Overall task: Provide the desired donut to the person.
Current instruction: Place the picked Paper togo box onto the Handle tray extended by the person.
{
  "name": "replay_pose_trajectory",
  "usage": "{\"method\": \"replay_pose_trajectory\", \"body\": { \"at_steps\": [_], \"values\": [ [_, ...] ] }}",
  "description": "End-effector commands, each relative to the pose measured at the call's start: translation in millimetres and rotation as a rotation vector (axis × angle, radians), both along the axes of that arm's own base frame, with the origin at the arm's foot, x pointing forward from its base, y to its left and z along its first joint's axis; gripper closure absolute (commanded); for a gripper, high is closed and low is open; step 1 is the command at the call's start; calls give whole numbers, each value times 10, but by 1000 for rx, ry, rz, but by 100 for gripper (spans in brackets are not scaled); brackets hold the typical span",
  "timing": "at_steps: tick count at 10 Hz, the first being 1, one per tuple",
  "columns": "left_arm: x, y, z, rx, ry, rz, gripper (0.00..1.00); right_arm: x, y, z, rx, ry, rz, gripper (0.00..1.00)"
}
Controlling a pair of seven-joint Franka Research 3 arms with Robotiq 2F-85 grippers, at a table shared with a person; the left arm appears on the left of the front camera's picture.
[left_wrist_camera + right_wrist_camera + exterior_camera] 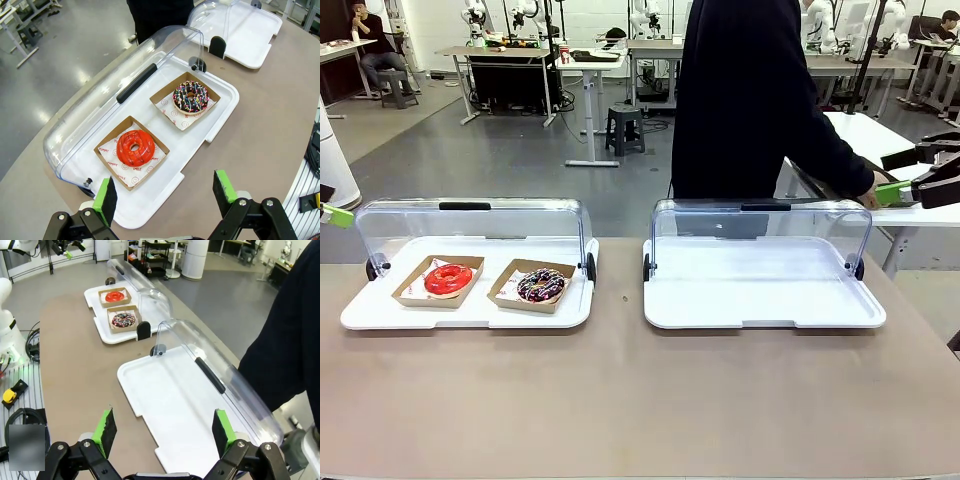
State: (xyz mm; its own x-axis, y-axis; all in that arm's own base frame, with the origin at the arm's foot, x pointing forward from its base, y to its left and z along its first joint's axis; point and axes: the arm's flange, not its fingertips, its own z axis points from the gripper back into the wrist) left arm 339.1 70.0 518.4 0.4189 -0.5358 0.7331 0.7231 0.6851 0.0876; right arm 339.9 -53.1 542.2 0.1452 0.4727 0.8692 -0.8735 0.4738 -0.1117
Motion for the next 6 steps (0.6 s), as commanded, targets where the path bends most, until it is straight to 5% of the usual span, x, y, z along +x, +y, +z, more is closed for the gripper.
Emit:
{"method": "replay_pose_trajectory", "body": {
  "at_steps": [1,6],
  "values": [
    [4,17,-11,-8,-4,-7,0,-6,-6,-6,1,-5,9,0],
    [4,17,-11,-8,-4,-7,0,-6,-6,-6,1,-5,9,0]
  ]
}}
